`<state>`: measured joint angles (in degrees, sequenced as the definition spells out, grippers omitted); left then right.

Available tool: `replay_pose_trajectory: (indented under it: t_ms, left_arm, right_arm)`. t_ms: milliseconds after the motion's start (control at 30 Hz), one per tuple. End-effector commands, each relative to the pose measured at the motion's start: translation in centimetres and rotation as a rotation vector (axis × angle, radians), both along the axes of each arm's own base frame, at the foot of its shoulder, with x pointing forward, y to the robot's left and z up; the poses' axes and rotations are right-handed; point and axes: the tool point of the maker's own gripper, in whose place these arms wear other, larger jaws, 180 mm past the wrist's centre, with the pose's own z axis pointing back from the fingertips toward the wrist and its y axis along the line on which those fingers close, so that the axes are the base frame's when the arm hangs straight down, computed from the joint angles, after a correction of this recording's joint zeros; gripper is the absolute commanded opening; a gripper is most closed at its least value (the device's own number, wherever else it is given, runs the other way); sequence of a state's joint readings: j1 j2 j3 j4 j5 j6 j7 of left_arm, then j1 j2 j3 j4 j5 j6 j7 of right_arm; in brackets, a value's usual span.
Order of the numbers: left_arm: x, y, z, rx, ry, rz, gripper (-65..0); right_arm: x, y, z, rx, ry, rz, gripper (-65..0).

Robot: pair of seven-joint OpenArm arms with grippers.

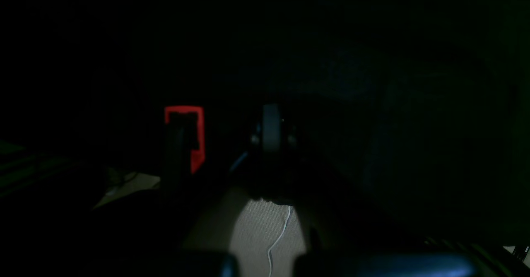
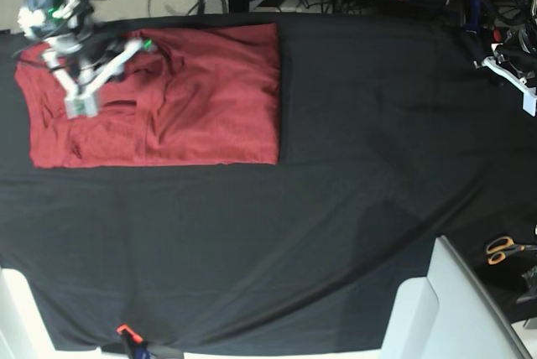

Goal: Fold the T-shirt properly
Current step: 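Press along the folded shirt's edge with the right gripper, then move the right gripper to the end of the folded red shirt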

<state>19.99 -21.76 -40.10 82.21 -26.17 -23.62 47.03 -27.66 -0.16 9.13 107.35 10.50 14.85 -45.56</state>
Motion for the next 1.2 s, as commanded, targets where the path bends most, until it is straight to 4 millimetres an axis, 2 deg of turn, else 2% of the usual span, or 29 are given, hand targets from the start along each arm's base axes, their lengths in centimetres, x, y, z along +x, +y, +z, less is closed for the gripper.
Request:
replay_pose_trajectory:
  t_ms: [0,67,167,200,333,533,833,900,1033,1133,1167]
  left_arm:
    - [0.7,0.8,1.1,0.023,-0.032,-0.004,-65.0]
    - [0.7,0.7,1.1,0.022,-0.032,-0.005,-65.0]
    - [0.7,0.8,1.1,0.023,-0.032,-0.004,-65.0]
    - [0.7,0.8,1.1,0.023,-0.032,-0.004,-65.0]
    - [0.6,0.8,1.1,0.023,-0.031,-0.004,-65.0]
    - [0.6,0.8,1.1,0.023,-0.031,-0.004,-65.0]
    - [0.2,0.8,1.0,0.023,-0.021,-0.002,-65.0]
    - [0.2,0.8,1.0,0.024,-0.022,-0.002,-65.0]
    - [0.2,0.8,1.0,0.024,-0.022,-0.002,-65.0]
    - [0.2,0.8,1.0,0.024,-0.022,-0.002,-65.0]
    - [0.2,0.8,1.0,0.024,-0.022,-0.002,-65.0]
  right_arm:
    - [0.9,0.5,0.8,0.01,-0.043,0.019,-49.1]
    - [1.0,1.6,0.8,0.024,-0.044,0.046,-42.2]
    - [1.6,2.4,1.1,0.032,-0.059,0.071,-26.3]
    - [1.8,2.5,1.2,0.033,-0.063,0.072,-23.3]
    - [3.2,2.5,1.7,0.032,-0.092,0.073,-22.7]
    - [4.7,2.5,0.3,0.042,-0.069,0.066,-22.7]
    - [4.4,2.4,-2.1,0.054,-0.001,0.057,-33.3]
    - [4.3,2.2,-2.3,0.053,0.003,0.051,-39.8]
    - [4.5,2.2,-2.1,0.051,-0.003,0.053,-65.0]
    - [5.0,2.1,-1.7,0.05,-0.017,0.053,-63.2]
    - [5.1,2.1,-1.7,0.048,-0.018,0.053,-64.4]
